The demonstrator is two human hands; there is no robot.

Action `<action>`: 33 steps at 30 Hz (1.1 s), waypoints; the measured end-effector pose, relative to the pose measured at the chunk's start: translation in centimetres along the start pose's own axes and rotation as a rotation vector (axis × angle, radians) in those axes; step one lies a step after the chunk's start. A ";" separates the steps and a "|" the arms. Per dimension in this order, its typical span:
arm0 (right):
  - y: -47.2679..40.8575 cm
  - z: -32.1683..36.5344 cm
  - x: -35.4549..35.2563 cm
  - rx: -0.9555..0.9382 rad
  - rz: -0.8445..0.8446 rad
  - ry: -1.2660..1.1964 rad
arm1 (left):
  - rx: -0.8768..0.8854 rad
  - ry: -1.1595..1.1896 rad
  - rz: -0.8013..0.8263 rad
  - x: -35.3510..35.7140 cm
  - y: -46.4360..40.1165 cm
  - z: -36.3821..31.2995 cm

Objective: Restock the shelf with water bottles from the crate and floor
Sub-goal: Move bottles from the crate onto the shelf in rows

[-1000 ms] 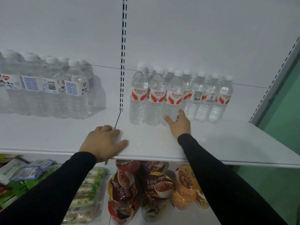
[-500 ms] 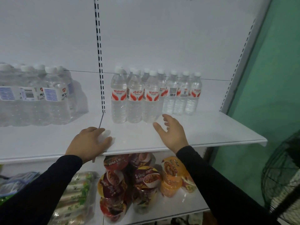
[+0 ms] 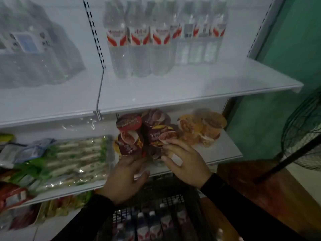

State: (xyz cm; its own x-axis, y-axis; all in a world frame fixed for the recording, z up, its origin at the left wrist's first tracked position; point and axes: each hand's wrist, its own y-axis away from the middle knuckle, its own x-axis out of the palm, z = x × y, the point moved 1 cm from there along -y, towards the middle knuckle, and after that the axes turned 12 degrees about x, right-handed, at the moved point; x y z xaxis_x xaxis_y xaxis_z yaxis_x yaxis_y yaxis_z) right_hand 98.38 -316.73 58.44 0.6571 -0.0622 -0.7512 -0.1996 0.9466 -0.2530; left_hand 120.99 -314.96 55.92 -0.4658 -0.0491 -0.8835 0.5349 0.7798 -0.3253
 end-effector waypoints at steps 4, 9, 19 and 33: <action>4.6 -5.1 5.7 0.264 0.324 0.073 | -0.117 0.069 0.281 7.1 3.8 1.7; 9.8 -12.4 13.2 0.550 0.618 0.186 | -0.276 0.145 0.527 15.6 7.8 3.9; 17.4 -23.2 28.4 0.757 0.856 0.249 | -0.498 0.170 0.923 31.1 12.9 6.7; 19.6 -29.3 38.1 1.044 0.785 -0.033 | -0.522 0.193 0.770 45.0 10.3 10.8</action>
State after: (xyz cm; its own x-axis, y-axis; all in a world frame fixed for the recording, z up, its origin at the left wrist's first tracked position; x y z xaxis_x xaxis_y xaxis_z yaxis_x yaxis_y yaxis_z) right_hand 98.17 -309.82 7.01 0.6445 0.6089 -0.4625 0.1092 0.5253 0.8439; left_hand 113.21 -315.90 9.16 -0.2496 0.6627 -0.7061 0.3825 0.7373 0.5568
